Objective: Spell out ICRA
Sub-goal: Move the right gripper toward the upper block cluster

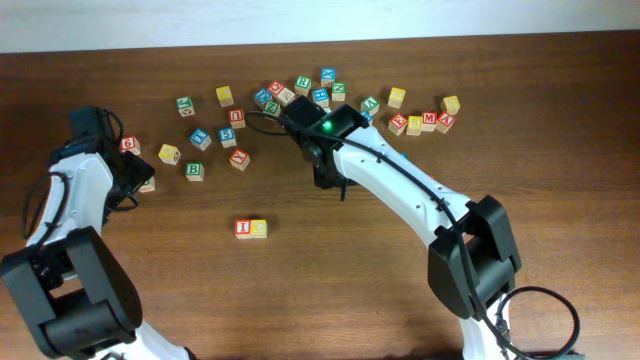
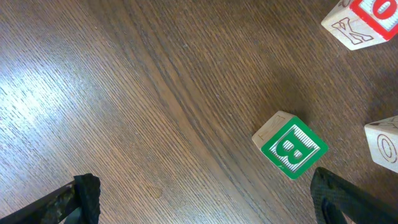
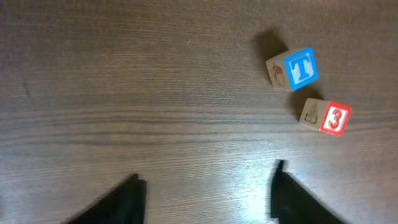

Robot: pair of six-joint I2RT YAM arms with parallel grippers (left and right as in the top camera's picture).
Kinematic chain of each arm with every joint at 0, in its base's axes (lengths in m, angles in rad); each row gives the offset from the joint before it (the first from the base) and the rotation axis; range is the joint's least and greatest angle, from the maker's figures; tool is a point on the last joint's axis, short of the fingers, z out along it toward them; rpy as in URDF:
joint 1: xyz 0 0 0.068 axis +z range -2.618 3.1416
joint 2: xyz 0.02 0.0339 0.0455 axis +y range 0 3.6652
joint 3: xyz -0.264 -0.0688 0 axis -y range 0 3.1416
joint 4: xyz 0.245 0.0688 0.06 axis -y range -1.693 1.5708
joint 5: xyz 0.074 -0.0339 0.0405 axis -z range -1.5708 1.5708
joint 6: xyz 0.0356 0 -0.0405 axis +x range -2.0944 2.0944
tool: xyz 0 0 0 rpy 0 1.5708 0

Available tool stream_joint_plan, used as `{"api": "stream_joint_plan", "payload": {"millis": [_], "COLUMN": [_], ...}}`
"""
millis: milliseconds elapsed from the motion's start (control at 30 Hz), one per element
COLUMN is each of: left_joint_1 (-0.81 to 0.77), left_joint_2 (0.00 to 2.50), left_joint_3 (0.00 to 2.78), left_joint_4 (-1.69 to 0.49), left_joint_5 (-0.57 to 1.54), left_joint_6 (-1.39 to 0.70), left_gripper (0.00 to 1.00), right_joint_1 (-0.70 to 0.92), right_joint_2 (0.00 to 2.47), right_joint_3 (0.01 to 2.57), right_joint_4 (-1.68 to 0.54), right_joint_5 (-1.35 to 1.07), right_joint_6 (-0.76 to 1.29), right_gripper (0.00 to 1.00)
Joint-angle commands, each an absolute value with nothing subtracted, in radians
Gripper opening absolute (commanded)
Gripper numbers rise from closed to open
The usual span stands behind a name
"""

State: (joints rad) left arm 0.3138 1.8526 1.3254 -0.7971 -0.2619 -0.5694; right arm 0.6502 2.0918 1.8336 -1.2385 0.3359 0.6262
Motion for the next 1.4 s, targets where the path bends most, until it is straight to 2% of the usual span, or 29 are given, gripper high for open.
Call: {"api": "stream_joint_plan", "payload": {"millis": [0, 33, 100, 1367], "left_joint_1": [0.315, 0.315, 0.315, 0.315], "left_joint_2": [1.831, 1.831, 1.831, 1.831], "left_joint_3": [1.322, 1.322, 1.322, 1.322], "left_joint_4": [-0.798, -0.798, -0.798, -0.798], "left_joint_5": [-0.265, -0.265, -0.265, -0.265], "left_joint_6": [-0.572, -0.572, -0.572, -0.572], "left_gripper": [0.99, 0.99, 0.99, 0.99], "right_joint_1": [0.646, 0.646, 0.646, 0.646], "right_joint_2": [2.083, 2.083, 2.083, 2.083], "right_joint_3": [1.846, 1.846, 1.846, 1.846], "right_joint_4": [-1.241, -1.241, -1.241, -1.234], "right_joint_5": [0.352, 0.352, 0.352, 0.352], "right_joint_6": [0.633, 0.633, 0.633, 0.633], "right_gripper": [0.63, 0.7, 1.0, 0.98]}}
